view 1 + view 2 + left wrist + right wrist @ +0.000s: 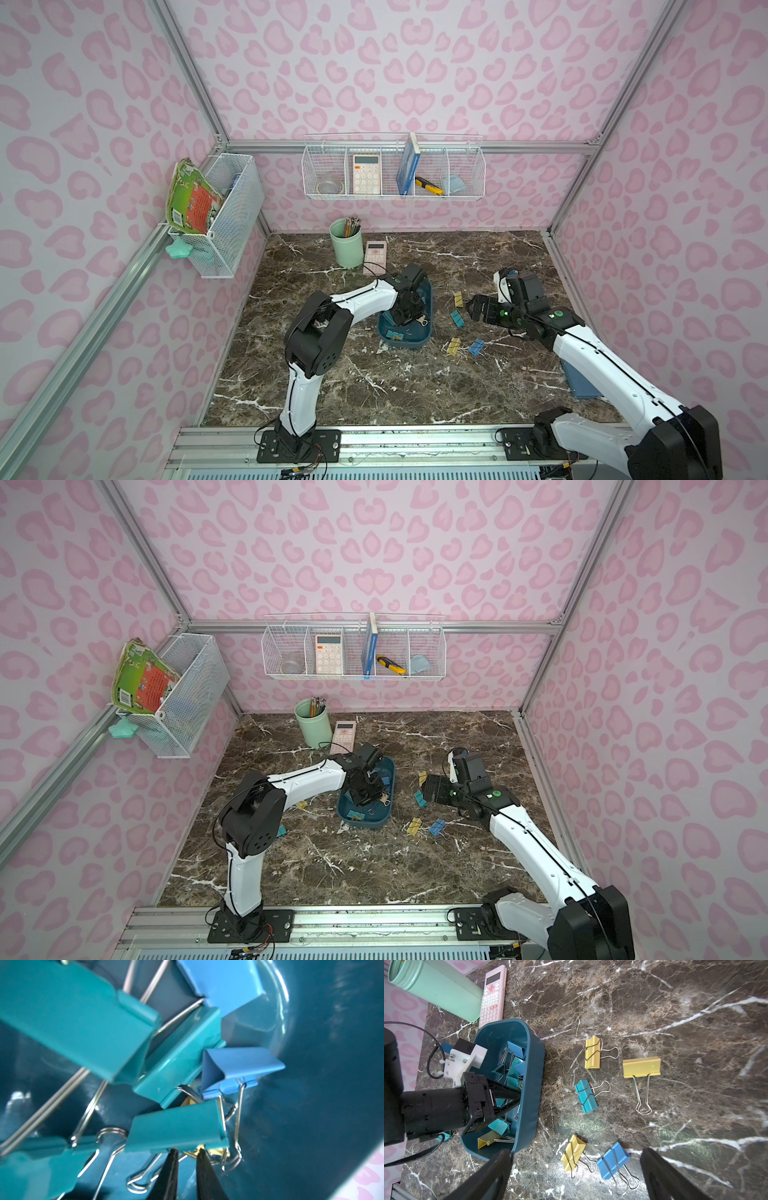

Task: Take out the binder clips from the storage box
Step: Pick up the binder clip from the storage box.

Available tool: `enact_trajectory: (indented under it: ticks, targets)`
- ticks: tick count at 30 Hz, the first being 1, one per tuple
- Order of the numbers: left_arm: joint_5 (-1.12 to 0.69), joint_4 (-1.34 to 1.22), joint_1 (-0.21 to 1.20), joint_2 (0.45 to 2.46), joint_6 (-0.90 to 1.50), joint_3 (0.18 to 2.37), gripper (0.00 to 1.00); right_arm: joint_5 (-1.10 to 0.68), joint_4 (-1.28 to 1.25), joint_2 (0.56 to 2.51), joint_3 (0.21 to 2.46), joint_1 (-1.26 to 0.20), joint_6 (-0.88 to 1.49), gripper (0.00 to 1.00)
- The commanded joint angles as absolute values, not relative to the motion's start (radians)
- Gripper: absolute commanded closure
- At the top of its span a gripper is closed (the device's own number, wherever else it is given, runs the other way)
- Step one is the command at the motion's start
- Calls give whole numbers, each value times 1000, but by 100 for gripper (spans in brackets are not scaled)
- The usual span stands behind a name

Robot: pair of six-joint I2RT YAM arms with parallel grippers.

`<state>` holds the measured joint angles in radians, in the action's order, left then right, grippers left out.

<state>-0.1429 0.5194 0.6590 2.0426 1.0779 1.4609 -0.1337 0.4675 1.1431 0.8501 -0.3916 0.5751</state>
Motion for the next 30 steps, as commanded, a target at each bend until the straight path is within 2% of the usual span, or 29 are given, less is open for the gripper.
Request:
enact_trajectory:
  ticks: [1, 12, 15, 17, 18, 19, 30]
  targets:
    - [-142, 491, 662, 2041, 1081, 1460, 80, -131, 471, 1149, 857, -393, 571, 0]
    - [-128, 511, 663, 2076, 1085, 1460, 80, -132, 467, 1164, 861, -393, 569, 0]
    - [-117, 511, 663, 2076, 1088, 1419, 87, -132, 466, 1166, 860, -393, 568, 1]
    - [-115, 512, 663, 2075, 1085, 1420, 89, -133, 463, 1168, 860, -393, 570, 0]
    - [-112, 514, 663, 2073, 1080, 1420, 98, -134, 463, 1170, 860, -392, 569, 0]
    - [-107, 515, 663, 2067, 1078, 1421, 100, -137, 461, 1172, 862, -393, 571, 0]
    - [7, 590, 665, 1901, 1023, 1422, 100, -131, 439, 1218, 915, -441, 566, 0]
